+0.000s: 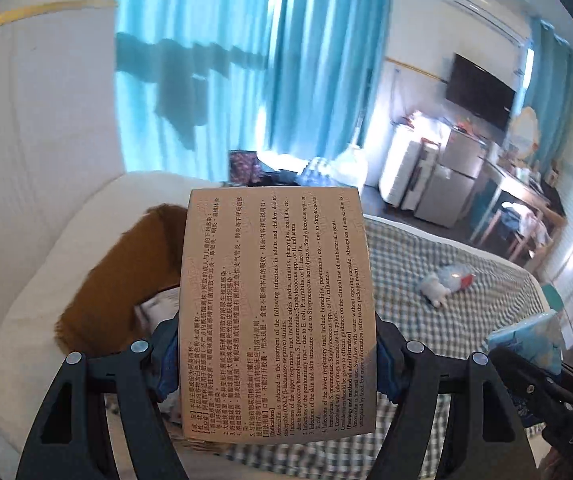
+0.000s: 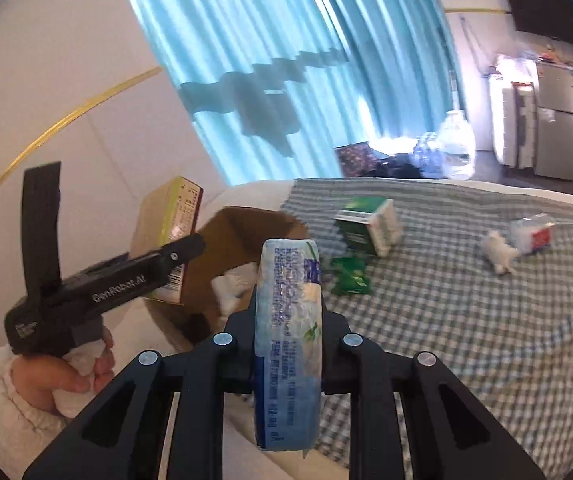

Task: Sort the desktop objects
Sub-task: 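Carry the brown box and tissue pack with both tools over the cardboard box, then open both tools to drop the brown box and tissue pack into the box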

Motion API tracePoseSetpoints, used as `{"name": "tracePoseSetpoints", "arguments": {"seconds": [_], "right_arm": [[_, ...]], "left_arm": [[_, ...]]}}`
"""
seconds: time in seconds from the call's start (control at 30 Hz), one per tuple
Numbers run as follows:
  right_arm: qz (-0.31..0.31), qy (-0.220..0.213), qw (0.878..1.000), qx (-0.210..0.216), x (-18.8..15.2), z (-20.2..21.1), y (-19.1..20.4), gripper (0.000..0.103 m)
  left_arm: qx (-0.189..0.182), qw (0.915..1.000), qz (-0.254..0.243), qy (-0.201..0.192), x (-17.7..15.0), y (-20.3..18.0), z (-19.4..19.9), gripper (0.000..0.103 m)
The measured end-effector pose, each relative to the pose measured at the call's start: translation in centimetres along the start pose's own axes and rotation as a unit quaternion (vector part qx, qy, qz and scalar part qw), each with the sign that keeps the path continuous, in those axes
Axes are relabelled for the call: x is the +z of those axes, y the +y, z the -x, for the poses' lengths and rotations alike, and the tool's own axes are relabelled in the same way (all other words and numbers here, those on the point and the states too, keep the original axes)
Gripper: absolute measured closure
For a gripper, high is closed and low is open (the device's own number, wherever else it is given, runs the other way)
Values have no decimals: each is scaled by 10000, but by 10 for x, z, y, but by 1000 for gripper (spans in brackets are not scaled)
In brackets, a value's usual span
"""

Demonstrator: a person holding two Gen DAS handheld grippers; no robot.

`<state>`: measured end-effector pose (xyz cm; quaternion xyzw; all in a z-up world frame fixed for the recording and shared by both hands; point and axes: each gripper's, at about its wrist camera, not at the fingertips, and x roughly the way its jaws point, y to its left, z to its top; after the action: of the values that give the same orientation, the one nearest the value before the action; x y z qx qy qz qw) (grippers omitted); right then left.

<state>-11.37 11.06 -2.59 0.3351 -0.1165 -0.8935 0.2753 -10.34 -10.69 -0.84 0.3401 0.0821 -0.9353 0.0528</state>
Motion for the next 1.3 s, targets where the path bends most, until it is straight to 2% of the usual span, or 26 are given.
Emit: {"name": "tracePoseSetpoints", "arguments": {"seconds": [0.17, 0.33, 0.53, 0.57, 0.6, 0.63, 0.67, 0.73, 0.9, 1.1, 1.3], "right_arm": [[170, 402, 9980, 464, 13, -59, 38, 83], [397, 740, 9934, 784, 23, -122, 74, 83], [317, 1057, 9906, 812, 31, -186, 88, 80], [307, 1058, 9901, 870, 33, -192, 89, 58], [267, 1025, 9905, 872, 37, -196, 89, 21], [197, 943, 9922, 789, 42, -199, 87, 10], [82, 721, 9948, 713, 48, -196, 85, 9], [-52, 436, 9963, 734, 57, -186, 80, 9], [-116, -58, 9991, 410, 65, -147, 54, 9], [-175, -310, 9971, -679, 21, -80, -5, 9], [-451, -338, 9829, -1753, -44, -11, -70, 9]], "left_arm": [[577, 9975, 326, 234, -10, 63, -23, 28], [739, 9936, 635, 570, -24, 107, -46, 28], [769, 9912, 711, 813, -31, 128, -68, 27], [749, 9911, 705, 842, -29, 126, -70, 24], [734, 9911, 673, 887, -27, 127, -74, 20], [806, 9907, 649, 887, -25, 126, -76, 10], [937, 9898, 619, 881, -25, 127, -75, 1], [1235, 9865, 565, 914, -24, 126, -75, 0], [1129, 9877, 688, 836, -25, 126, -67, 0], [767, 9924, 655, 702, -32, 91, -49, 0], [281, 9970, 321, 641, -41, 30, -30, 0]]}}
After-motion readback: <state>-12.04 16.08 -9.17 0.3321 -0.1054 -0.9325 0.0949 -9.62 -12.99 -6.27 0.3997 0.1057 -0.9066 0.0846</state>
